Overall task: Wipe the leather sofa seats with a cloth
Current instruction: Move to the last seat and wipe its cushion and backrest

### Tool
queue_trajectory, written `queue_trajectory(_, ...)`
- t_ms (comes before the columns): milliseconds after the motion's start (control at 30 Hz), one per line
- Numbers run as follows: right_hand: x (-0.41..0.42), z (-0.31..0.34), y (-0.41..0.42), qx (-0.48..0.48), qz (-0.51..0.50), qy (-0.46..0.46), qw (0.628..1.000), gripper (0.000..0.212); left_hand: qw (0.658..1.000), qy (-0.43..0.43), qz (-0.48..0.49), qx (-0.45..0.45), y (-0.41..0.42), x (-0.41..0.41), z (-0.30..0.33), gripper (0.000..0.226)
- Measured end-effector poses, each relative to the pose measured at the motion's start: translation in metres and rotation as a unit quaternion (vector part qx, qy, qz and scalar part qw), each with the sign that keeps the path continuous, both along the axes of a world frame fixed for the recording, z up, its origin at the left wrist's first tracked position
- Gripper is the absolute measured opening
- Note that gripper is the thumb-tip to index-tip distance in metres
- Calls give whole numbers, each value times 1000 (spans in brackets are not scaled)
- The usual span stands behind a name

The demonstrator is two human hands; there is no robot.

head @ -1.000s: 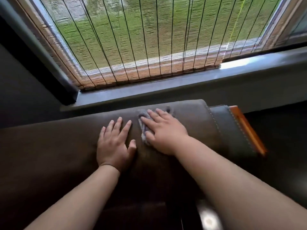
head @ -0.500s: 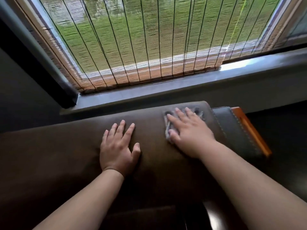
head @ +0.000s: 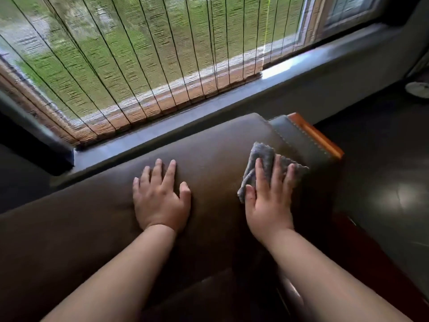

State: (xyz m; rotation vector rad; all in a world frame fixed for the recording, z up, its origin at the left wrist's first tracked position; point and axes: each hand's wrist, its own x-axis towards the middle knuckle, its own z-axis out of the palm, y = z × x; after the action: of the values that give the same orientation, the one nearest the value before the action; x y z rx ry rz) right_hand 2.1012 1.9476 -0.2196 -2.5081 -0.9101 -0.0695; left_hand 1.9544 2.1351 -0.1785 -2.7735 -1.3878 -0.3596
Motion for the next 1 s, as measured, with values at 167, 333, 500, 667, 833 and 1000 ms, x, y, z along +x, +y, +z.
queue_trajectory(167,55,16,12,216,-241,184,928,65,1000,-3,-10,3,1,-1,-4,64)
queue_trajectory(333,-76,-3,44,176,-181,218,943,78,1000,-2,-21,-3,2,-1,-3,68)
queue_trajectory(500,-59,-5,22,142,-162,270,938,79,1000,-14,-21,-3,1,-1,-5,71)
queue_trajectory(667,3,5,13,216,-268,313,885,72,1000,-16,-16,5,0,1,-8,68)
queue_trajectory(833,-132,-35,47,206,-125,285,928,85,1000,-22,-14,11,2,0,-10,70)
queue_trajectory(1000,-68,-42,29,252,-173,226,925,89,1000,-21,-13,13,1,2,-11,71)
